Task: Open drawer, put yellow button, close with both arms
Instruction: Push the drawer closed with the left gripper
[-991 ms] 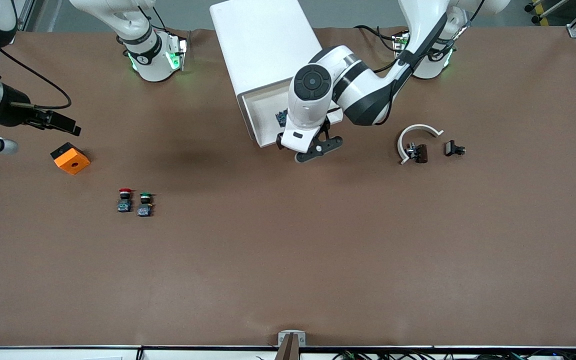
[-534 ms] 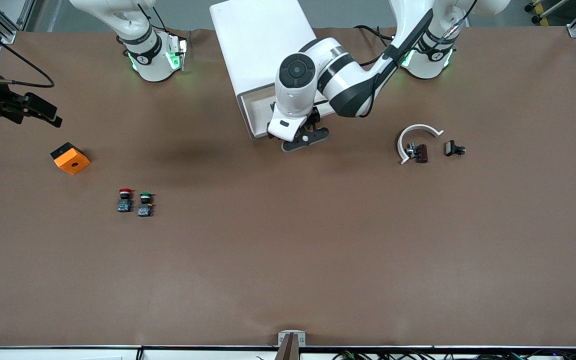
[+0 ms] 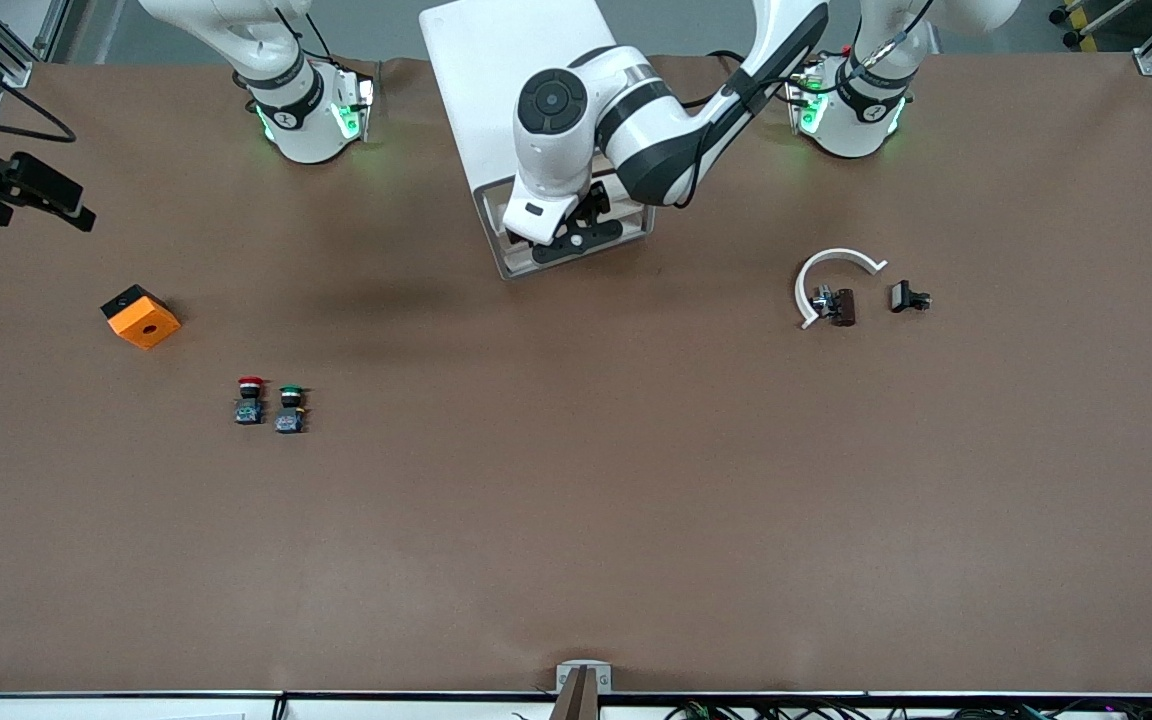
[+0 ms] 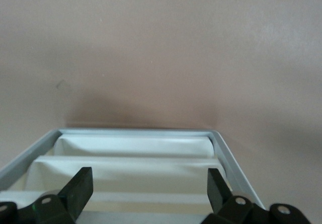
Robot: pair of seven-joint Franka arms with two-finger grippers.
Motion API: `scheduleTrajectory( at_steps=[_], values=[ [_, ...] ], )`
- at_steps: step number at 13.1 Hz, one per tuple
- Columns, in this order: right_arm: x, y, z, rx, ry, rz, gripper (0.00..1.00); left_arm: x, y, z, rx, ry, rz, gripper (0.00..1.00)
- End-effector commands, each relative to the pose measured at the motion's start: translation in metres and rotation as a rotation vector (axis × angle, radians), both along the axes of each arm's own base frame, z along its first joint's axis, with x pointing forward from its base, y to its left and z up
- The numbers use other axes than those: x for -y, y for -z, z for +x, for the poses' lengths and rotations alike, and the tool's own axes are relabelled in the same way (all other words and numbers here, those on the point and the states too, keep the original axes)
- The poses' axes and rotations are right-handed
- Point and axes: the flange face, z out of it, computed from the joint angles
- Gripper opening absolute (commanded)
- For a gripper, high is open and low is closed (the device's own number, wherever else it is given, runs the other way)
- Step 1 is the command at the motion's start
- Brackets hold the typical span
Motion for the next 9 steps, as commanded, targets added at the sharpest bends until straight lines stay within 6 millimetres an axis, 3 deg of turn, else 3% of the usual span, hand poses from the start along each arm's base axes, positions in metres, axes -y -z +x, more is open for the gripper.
scheduleTrajectory(
  at_steps=[1, 4, 9],
  values=[
    [0.006, -0.016, 0.0, 0.015, -0.005, -0.017, 1.0, 0.01, -0.004, -0.014, -0.038, -0.047, -0.029, 1.0],
    [0.007, -0.021, 0.001, 0.028, -0.003, -0.017, 1.0, 0.017, 0.002, -0.027, -0.074, -0.089, -0.021, 1.0],
    [0.008, -0.022, 0.002, 0.031, -0.003, -0.02, 1.0, 0.017, 0.008, -0.019, -0.105, -0.179, -0.018, 1.0]
  ],
)
